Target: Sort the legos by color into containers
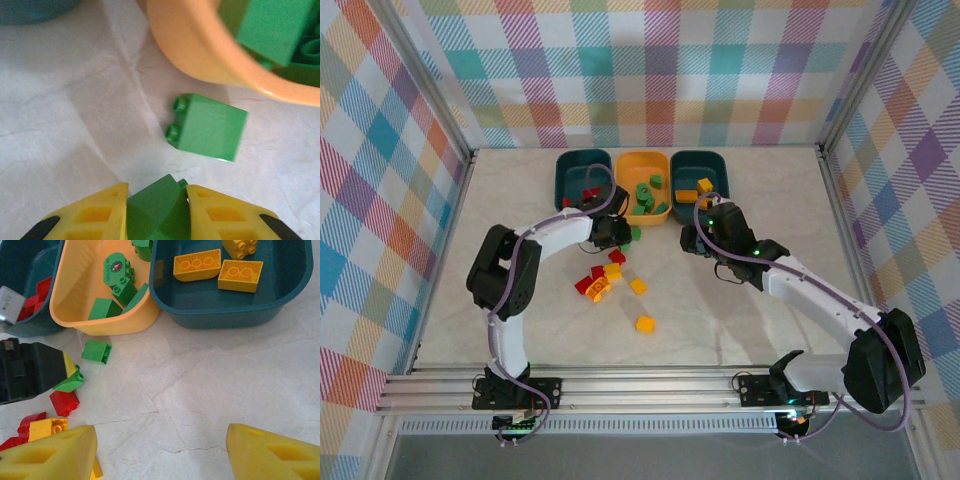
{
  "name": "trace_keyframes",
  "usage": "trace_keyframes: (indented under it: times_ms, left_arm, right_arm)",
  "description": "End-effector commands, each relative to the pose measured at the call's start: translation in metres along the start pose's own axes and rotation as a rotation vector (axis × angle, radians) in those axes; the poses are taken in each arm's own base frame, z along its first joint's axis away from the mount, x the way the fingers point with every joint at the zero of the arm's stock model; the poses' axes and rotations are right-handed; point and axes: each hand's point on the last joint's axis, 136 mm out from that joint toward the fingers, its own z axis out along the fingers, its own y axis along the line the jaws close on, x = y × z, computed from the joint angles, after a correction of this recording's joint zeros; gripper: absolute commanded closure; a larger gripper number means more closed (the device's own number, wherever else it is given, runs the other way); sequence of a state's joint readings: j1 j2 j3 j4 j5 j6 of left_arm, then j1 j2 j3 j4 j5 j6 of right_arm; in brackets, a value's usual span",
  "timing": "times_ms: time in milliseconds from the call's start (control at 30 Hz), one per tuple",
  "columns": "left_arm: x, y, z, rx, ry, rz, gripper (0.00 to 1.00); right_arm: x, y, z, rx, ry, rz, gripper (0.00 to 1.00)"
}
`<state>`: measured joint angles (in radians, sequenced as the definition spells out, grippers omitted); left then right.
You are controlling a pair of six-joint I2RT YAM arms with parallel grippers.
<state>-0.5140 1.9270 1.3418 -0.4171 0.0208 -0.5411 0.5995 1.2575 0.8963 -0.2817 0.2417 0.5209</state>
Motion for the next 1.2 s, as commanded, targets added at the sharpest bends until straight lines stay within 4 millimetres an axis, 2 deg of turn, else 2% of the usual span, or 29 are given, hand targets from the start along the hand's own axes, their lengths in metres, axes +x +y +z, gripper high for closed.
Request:
trace_keyframes:
  times_ms: [0, 100, 233, 400, 567, 667, 767, 800, 900, 967, 1100, 1167]
  left_arm:
    - [-0.004, -0.022, -0.034, 0.056, -0.058, 0.022, 0.74]
    - [-0.011, -0.033, -0.048, 0.092, -0.082, 0.024, 0.75]
    - [-0.041, -0.045, -0.057, 0.076, -0.144, 0.046, 0.74]
    - [-0.091, -0.057, -0.042, 0.023, -0.227, 0.063, 0.74]
    - [-0.132, -0.064, -0.025, 0.001, -0.272, 0.041, 0.72]
    - [-0.147, -0.066, -0.017, -0.010, -0.274, 0.028, 0.71]
    - [-0.159, -0.068, -0.017, -0.011, -0.288, 0.024, 0.62]
    - [-0.163, -0.071, -0.021, 0.002, -0.297, 0.027, 0.57]
    - [-0.173, -0.077, -0.036, 0.021, -0.320, 0.035, 0.34]
    - [-0.175, -0.080, -0.048, 0.031, -0.334, 0.042, 0.26]
    - [-0.173, -0.079, -0.078, 0.039, -0.347, 0.044, 0.22]
    - [-0.163, -0.069, -0.092, 0.032, -0.360, 0.024, 0.21]
  right_arm:
    - [-0.001, 0.001, -0.003, -0.009, -0.003, 0.018, 0.32]
    - [-0.001, 0.003, -0.002, -0.016, -0.003, 0.021, 0.32]
    - [0.000, 0.004, 0.000, -0.019, -0.001, 0.023, 0.32]
    - [0.008, 0.002, 0.002, -0.022, 0.027, 0.026, 0.32]
    - [0.008, 0.004, -0.006, -0.033, 0.034, 0.028, 0.32]
    - [0.002, 0.003, -0.014, -0.027, 0.015, 0.024, 0.31]
    - [-0.001, 0.003, -0.020, -0.029, 0.001, 0.026, 0.30]
    - [-0.002, 0.003, -0.021, -0.029, -0.003, 0.027, 0.30]
    - [-0.001, 0.004, -0.022, -0.033, -0.001, 0.030, 0.29]
    - [0.000, 0.007, -0.021, -0.036, 0.003, 0.025, 0.29]
    - [0.004, 0.020, -0.012, -0.033, 0.012, 0.010, 0.28]
    - [0.009, 0.029, 0.000, -0.020, 0.028, 0.014, 0.28]
